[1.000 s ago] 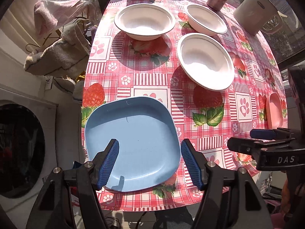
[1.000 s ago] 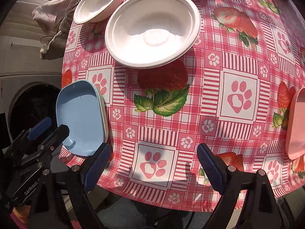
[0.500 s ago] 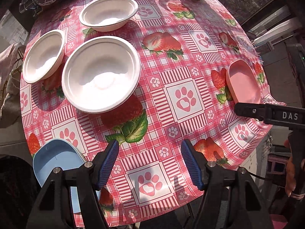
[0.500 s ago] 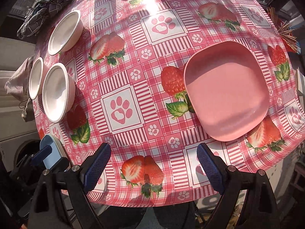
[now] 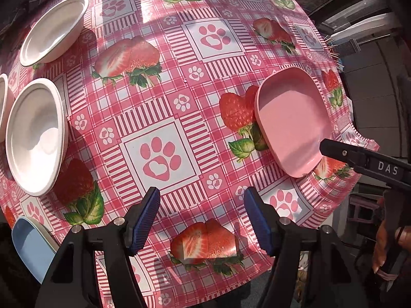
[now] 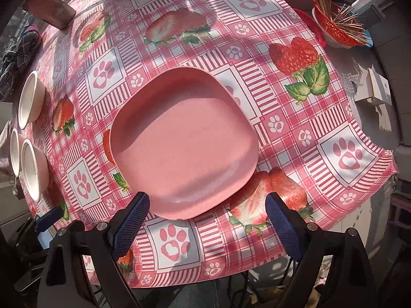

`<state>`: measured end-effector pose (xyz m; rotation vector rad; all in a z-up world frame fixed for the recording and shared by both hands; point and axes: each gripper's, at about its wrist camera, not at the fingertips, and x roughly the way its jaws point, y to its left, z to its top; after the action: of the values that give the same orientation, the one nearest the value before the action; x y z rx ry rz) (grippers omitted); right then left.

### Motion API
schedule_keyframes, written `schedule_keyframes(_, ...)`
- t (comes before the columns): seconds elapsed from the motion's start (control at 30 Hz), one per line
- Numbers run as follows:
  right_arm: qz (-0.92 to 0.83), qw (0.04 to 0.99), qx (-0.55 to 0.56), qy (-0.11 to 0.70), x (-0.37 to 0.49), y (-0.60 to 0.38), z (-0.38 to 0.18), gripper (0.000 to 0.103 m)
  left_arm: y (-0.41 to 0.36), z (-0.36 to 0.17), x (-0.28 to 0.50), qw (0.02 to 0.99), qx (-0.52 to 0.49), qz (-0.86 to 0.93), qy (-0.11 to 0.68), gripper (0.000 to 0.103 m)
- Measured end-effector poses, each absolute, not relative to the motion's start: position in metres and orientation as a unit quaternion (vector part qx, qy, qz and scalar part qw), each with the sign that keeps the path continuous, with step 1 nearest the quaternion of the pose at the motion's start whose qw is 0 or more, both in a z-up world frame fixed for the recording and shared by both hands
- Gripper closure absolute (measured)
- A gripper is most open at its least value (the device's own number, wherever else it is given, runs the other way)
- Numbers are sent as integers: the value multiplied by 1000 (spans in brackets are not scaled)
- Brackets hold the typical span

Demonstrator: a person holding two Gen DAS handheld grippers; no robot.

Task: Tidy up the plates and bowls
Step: 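Move both grippers toward the rim of the pink plate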

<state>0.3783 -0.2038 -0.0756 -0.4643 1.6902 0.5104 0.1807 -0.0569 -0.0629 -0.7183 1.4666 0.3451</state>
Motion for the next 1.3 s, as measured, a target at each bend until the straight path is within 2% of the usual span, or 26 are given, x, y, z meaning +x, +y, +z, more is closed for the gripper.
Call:
schedule_keyframes(0.57, 267, 601, -262, 706, 445, -194, -113, 10, -75, -106, 251, 622, -325, 211, 681, 32)
schedule_keyframes(0.97, 300, 584, -296, 694, 463, -175, -134, 11, -77, -76, 269, 652, -332, 226, 643, 32)
schedule_keyframes(1.3, 324, 573, -312, 685, 488, -171, -158, 11, -80, -107, 301, 625, -345, 234, 660, 32)
